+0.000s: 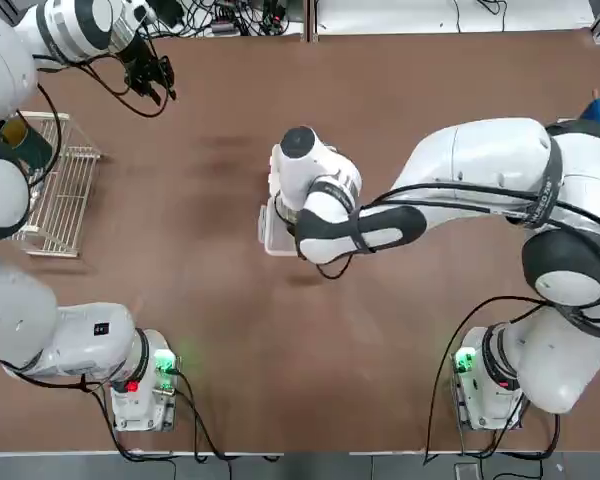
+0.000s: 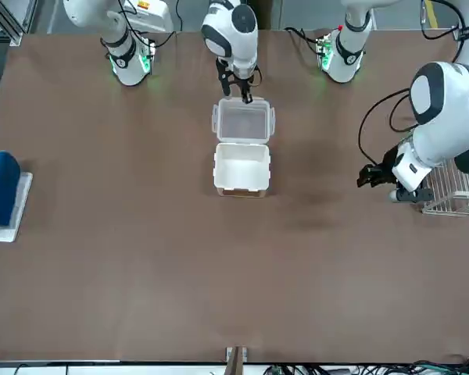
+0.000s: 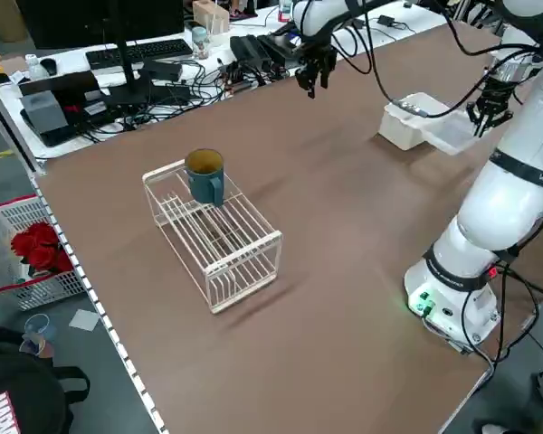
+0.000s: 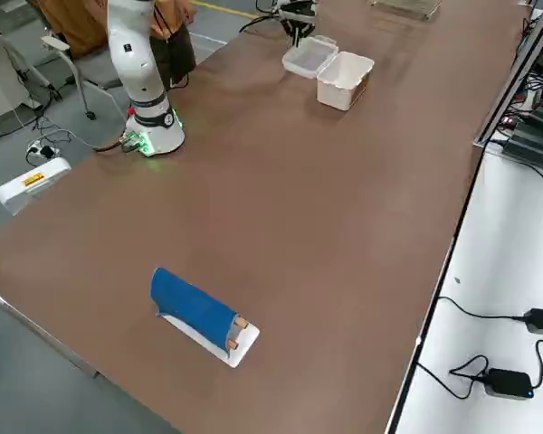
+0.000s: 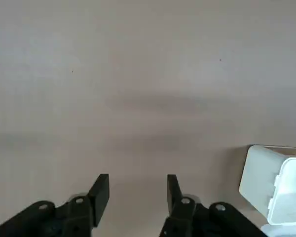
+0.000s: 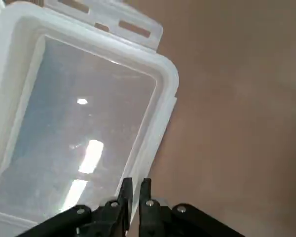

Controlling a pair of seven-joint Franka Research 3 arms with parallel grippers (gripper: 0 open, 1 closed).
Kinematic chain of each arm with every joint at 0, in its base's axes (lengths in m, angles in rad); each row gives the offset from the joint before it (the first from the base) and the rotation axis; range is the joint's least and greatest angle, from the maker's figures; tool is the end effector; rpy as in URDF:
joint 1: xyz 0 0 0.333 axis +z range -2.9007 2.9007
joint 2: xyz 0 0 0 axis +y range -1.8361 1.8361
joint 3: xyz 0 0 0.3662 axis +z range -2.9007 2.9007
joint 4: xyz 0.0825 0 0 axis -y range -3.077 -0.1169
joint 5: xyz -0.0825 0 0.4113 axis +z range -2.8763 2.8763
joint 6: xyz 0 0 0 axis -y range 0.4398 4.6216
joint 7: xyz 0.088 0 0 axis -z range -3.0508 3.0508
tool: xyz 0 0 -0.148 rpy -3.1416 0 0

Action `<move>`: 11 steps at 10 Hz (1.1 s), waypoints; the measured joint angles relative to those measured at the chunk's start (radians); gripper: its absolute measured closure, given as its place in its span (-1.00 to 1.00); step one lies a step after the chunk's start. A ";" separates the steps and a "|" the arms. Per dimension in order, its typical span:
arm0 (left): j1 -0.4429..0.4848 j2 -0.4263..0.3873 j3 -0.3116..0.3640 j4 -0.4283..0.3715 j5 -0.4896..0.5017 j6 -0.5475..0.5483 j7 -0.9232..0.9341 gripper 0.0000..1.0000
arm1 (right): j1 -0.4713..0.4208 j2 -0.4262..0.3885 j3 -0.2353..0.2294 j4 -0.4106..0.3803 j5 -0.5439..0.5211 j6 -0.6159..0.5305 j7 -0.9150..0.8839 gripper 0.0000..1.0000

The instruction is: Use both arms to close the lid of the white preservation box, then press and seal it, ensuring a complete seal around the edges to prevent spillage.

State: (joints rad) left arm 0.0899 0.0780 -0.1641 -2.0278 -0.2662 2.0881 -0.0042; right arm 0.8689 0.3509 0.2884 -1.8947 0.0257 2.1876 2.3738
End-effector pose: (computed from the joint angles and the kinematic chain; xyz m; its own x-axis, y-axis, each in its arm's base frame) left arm 0.5903 -0.0651 0.4069 0.9976 0.0604 -0.0343 0.0669 -0.9688 0.2386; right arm 0.2700 0.5975 0.3122 0.3157 -0.9476 -0.0488 -0.9404 -0.3193 0.1168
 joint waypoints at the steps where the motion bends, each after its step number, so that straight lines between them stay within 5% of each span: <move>1: 0.000 0.000 0.000 0.003 0.000 0.001 0.000 -0.11 | -0.001 -0.001 0.000 0.021 0.002 -0.028 0.000 0.81; 11: 0.004 0.003 0.000 0.035 -0.057 0.001 -0.020 -0.07 | -0.041 -0.015 -0.028 0.194 0.086 -0.233 -0.042 0.81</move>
State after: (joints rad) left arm 0.0941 0.0814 -0.1642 -1.9930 -0.3231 2.0896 -0.0238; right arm 0.8278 0.3356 0.2606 -1.7008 0.1122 1.9543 2.3322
